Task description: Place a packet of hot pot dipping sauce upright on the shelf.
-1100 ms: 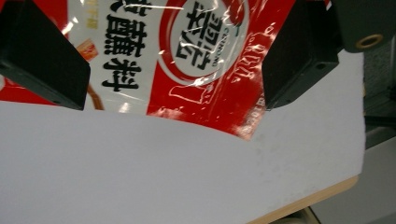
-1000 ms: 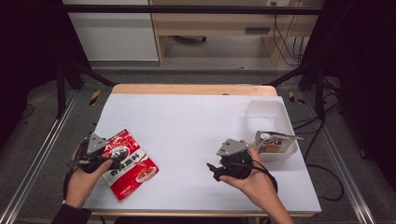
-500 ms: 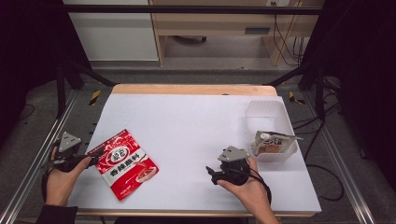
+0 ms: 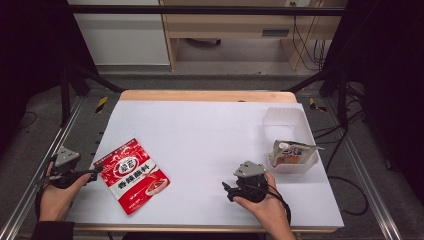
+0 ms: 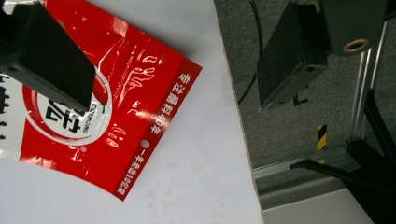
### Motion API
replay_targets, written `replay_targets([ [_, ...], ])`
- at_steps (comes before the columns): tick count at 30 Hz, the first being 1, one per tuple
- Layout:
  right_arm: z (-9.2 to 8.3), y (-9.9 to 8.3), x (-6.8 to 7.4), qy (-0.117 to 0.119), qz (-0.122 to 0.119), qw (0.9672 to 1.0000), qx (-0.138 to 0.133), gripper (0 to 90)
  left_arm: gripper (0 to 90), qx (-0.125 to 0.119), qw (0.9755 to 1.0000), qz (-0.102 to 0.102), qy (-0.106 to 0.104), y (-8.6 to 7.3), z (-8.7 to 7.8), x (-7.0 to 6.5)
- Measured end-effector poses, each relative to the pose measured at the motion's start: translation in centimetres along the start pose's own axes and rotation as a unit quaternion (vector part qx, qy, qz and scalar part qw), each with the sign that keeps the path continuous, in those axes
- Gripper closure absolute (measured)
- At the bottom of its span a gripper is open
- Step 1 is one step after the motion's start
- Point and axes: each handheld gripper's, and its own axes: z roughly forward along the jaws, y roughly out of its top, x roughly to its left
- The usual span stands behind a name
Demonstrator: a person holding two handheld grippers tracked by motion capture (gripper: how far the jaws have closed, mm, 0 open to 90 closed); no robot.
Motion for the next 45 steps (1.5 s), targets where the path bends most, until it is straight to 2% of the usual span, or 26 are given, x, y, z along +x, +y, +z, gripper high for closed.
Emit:
replay_targets([
  [2,0.1,-0.1,0.2,-0.001,-0.006,1.0,0.004,17.9,14.4,0.005,0.9999,0.003,-0.01,-0.1,0.3,0.0],
  [8,0.5,-0.2,0.6,0.002,-0.016,0.9998,0.012,18.1,14.0,0.013,0.9997,0.008,-0.018,-0.2,0.6,-0.2],
  [19,0.7,-0.3,0.8,0.005,-0.018,0.9997,0.016,18.2,13.3,0.034,0.9987,0.016,-0.034,-0.5,1.4,-0.4],
  [24,0.8,-0.3,1.0,0.008,-0.022,0.9995,0.019,18.2,13.1,0.039,0.9984,0.009,-0.04,-0.8,1.8,-0.3],
  [27,0.9,-0.3,1.0,0.009,-0.023,0.9995,0.018,18.2,13.0,0.043,0.998,0.013,-0.045,-0.8,1.9,-0.1],
  [31,0.9,-0.4,1.0,0.011,-0.025,0.9994,0.019,18.2,12.9,0.048,0.9973,0.006,-0.056,-1.0,2.2,-0.2],
  [40,1.0,-0.4,1.1,0.012,-0.025,0.9993,0.024,18.2,13.9,0.053,0.9958,0.004,-0.074,-1.0,2.5,-0.4],
  [45,1.0,-0.4,1.1,0.013,-0.026,0.9993,0.024,18.2,14.2,0.054,0.9955,0.003,-0.077,-1.0,2.5,-0.4],
])
